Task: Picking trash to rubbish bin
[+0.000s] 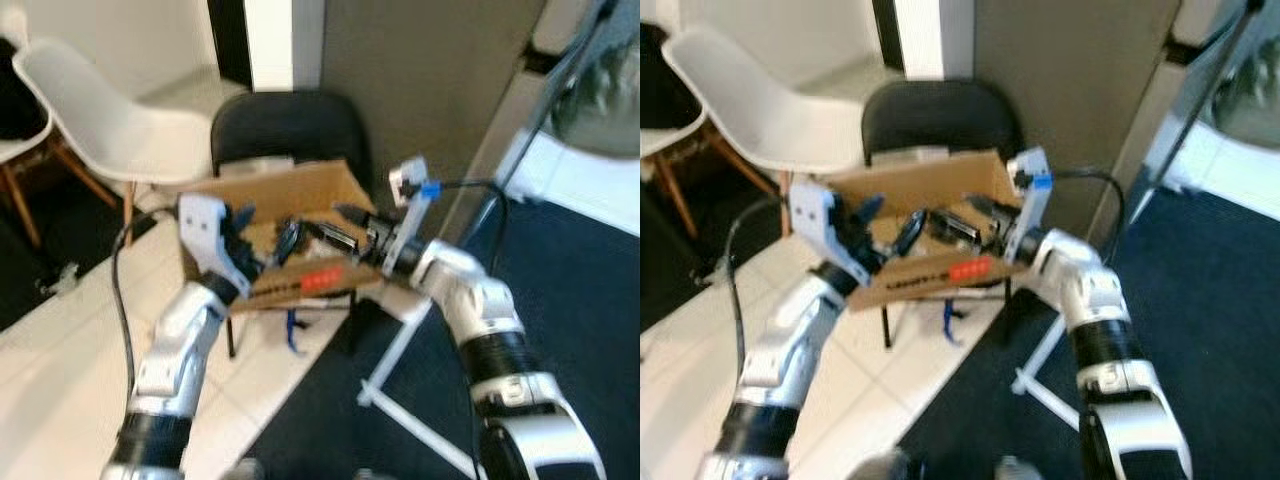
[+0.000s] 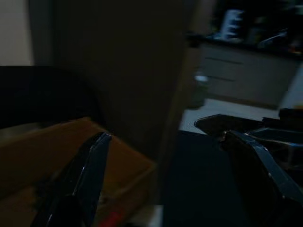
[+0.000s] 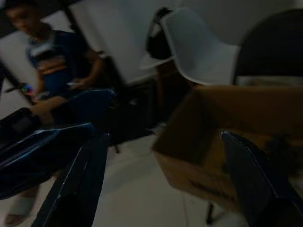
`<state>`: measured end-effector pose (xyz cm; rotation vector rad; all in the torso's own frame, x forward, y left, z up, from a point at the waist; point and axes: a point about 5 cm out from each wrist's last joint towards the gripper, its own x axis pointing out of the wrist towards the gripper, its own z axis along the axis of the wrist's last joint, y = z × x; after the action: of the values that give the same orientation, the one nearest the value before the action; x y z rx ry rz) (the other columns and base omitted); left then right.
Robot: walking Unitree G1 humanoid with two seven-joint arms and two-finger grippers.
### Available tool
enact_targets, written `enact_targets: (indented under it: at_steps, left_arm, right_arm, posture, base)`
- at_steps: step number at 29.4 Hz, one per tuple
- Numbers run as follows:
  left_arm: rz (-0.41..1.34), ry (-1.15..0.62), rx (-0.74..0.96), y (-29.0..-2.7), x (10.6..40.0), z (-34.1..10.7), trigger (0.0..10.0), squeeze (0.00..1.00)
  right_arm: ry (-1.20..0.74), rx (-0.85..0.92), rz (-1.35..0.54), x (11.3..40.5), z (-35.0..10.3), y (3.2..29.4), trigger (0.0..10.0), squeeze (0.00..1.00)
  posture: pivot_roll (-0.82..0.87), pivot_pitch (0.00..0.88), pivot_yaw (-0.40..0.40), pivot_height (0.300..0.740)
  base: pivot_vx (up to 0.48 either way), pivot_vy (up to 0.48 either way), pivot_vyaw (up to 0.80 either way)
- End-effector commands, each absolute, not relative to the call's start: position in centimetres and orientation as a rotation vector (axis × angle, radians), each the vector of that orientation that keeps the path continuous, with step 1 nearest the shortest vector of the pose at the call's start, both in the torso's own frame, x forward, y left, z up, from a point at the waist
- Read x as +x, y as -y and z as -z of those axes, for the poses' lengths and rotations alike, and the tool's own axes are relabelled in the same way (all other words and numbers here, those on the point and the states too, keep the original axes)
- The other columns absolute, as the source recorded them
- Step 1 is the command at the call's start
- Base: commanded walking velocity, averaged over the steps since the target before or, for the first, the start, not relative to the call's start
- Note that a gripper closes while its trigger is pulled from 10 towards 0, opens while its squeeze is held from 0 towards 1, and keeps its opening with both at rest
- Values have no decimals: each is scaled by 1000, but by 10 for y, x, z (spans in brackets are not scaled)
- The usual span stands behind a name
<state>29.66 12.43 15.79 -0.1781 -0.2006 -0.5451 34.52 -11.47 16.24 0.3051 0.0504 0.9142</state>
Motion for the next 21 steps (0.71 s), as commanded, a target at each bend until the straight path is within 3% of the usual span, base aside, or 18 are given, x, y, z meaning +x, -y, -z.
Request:
enact_targets:
  at_steps: [1, 21]
  left_arm:
    - [537, 188, -184, -126, 296, -154, 10000, 0]
    - [545, 191, -185, -126, 296, -154, 10000, 0]
  right_arm:
    - [-69, 304, -919, 345, -158, 112, 10000, 0]
    - [-70, 295, -924, 345, -158, 112, 10000, 0]
  posture:
    - [-34, 0, -43, 740]
    - [-37, 0, -43, 740]
  base:
    - [-337, 0, 0]
    - [-338, 0, 0]
